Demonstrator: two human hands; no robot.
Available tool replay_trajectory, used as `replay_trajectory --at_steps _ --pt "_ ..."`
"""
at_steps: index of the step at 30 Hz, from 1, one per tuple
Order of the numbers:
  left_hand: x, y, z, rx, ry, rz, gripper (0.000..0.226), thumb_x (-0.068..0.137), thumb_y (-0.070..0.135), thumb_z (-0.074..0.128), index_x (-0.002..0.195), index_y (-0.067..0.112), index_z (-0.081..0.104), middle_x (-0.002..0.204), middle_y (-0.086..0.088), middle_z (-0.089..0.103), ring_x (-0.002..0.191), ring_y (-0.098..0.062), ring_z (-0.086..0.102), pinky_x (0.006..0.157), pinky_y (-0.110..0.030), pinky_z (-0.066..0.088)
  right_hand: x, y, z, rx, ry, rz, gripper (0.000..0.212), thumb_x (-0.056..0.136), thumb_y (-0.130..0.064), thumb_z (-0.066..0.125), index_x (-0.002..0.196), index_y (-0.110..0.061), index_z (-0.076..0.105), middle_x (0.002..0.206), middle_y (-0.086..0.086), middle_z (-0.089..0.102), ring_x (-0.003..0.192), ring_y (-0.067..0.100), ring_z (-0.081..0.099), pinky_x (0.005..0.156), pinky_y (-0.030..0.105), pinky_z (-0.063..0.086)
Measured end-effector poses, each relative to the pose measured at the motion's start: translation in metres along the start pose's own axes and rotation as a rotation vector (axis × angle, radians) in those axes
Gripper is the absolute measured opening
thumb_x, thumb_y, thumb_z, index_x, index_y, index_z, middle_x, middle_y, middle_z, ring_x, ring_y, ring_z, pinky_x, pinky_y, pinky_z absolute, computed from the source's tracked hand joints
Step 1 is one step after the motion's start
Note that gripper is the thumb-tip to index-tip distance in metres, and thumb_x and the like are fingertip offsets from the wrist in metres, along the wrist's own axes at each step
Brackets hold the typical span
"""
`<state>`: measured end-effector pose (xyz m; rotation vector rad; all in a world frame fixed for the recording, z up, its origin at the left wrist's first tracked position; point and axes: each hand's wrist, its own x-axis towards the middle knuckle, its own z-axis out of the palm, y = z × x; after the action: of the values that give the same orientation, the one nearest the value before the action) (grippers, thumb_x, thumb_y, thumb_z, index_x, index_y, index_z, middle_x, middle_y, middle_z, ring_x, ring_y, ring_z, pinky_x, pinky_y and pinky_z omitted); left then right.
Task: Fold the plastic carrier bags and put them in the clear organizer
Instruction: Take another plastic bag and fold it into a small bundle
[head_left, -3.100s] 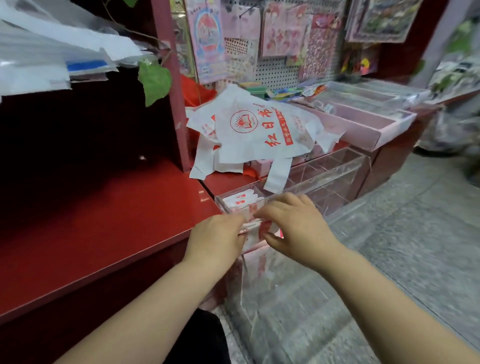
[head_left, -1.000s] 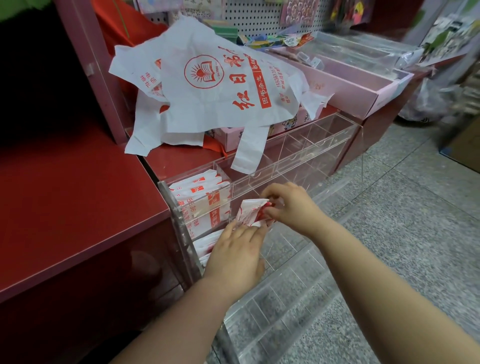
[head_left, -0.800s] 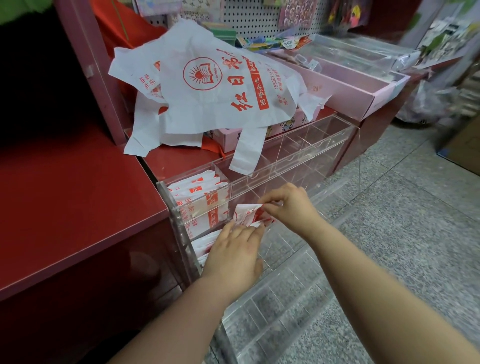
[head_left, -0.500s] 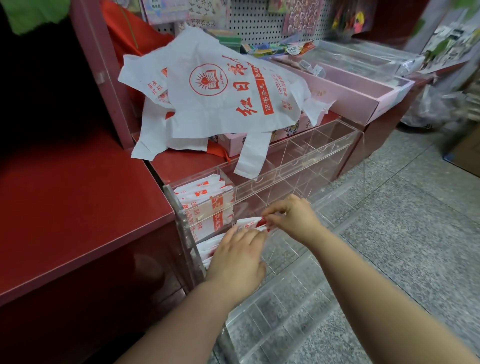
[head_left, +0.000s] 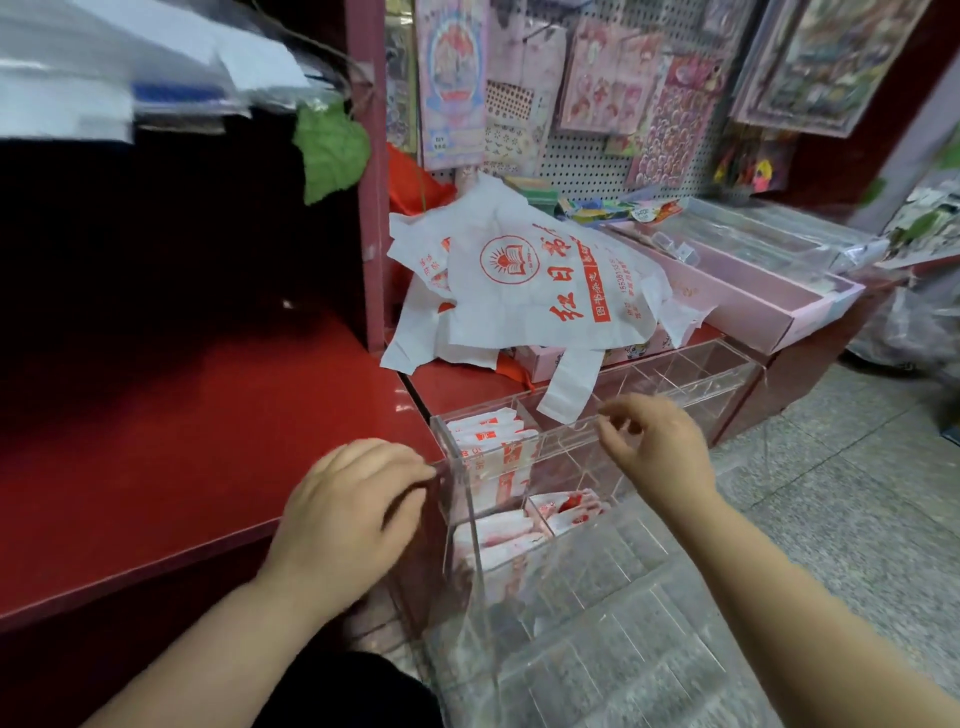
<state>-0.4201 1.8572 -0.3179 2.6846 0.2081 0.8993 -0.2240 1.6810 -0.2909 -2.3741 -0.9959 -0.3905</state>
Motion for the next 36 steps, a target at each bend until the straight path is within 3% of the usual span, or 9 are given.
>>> replay_trajectory --at_steps 3,5,8,12,18,24,28,31,36 --pt "-0.004 -0.025 -0.026 0.196 -0.226 -0.248 0.062 0.085 0.054 0.028 0.114 0.015 0.066 0.117 -0.003 0.064 0.111 -0.022 0.059 0.096 -0.028 0.039 0.024 -0.027 0.006 -0.077 0.032 -0.075 0.030 0.082 -0.017 0.067 0.108 -0.004 0.064 0.103 0.011 0.065 0.098 0.029 0.055 0.085 0.037 0.042" --pt "-0.009 -0.038 -0.036 0.297 -0.375 -0.385 0.094 0.073 0.079 0.000 0.143 0.025 0.032 0.150 0.003 0.029 0.139 -0.014 0.024 0.113 -0.031 0.016 0.041 -0.045 0.022 -0.100 0.020 -0.148 0.042 0.081 -0.019 0.068 0.118 -0.002 0.058 0.119 0.014 0.058 0.112 0.032 0.050 0.095 0.037 0.036" --pt "-0.010 -0.046 -0.040 0.338 -0.491 -0.394 0.131 0.033 0.079 -0.039 0.147 0.033 0.005 0.156 0.011 0.000 0.142 -0.006 -0.004 0.113 -0.026 -0.003 0.068 -0.064 0.047 -0.157 -0.084 -0.201 0.056 0.085 -0.025 0.062 0.135 -0.008 0.042 0.142 0.009 0.039 0.131 0.025 0.032 0.106 0.030 0.021" --pt "-0.010 -0.047 -0.037 0.396 -0.482 -0.382 0.138 0.025 0.067 -0.053 0.147 0.034 0.001 0.156 0.011 -0.004 0.142 -0.006 -0.009 0.111 -0.026 -0.007 0.100 -0.062 0.070 -0.226 -0.118 -0.138 0.051 0.086 -0.023 0.060 0.132 -0.009 0.044 0.142 0.009 0.039 0.131 0.025 0.031 0.107 0.030 0.018" --pt "-0.014 -0.063 -0.030 0.388 -0.461 -0.367 0.083 0.091 0.060 -0.003 0.109 0.023 0.069 0.115 0.000 0.066 0.109 -0.016 0.062 0.089 -0.035 0.043 0.115 -0.064 0.076 -0.156 0.217 -0.169 0.016 0.073 -0.002 0.053 0.063 0.003 0.064 0.066 0.017 0.062 0.072 0.034 0.058 0.069 0.034 0.042" --pt "-0.012 -0.050 -0.042 0.212 -0.388 -0.422 0.130 0.037 0.083 -0.035 0.147 0.033 0.012 0.154 0.013 0.011 0.142 -0.006 0.008 0.111 -0.023 0.003 0.077 -0.099 0.048 0.249 0.549 -0.284 0.012 0.077 -0.003 0.054 0.075 0.003 0.064 0.071 0.019 0.065 0.073 0.021 0.052 0.064 0.025 0.034" --pt "-0.006 -0.045 -0.060 -0.630 0.041 -0.740 0.076 0.072 0.072 0.044 0.135 0.031 0.035 0.143 -0.001 0.040 0.122 -0.010 0.041 0.100 -0.021 0.025 0.027 -0.125 0.052 0.351 0.457 -0.425 0.017 0.077 -0.009 0.051 0.090 -0.015 0.059 0.082 0.019 0.067 0.088 0.018 0.050 0.077 0.026 0.043" --pt "0.000 -0.044 -0.068 -1.038 0.122 -0.854 0.068 0.077 0.059 0.040 0.136 0.025 0.034 0.130 -0.008 0.053 0.110 -0.016 0.051 0.104 -0.027 0.029 0.000 -0.154 0.061 0.378 0.310 -0.531 0.021 0.074 -0.011 0.048 0.083 -0.005 0.066 0.076 0.020 0.066 0.080 0.020 0.048 0.071 0.028 0.038" --pt "-0.015 -0.053 -0.091 -1.081 0.110 -0.973 0.037 0.088 0.025 0.055 0.124 0.021 0.047 0.100 -0.003 0.063 0.095 -0.016 0.058 0.097 -0.028 0.036 -0.023 -0.206 0.083 0.407 0.112 -0.598 0.018 0.079 -0.014 0.046 0.073 -0.007 0.062 0.065 0.012 0.062 0.063 0.028 0.056 0.062 0.032 0.036"
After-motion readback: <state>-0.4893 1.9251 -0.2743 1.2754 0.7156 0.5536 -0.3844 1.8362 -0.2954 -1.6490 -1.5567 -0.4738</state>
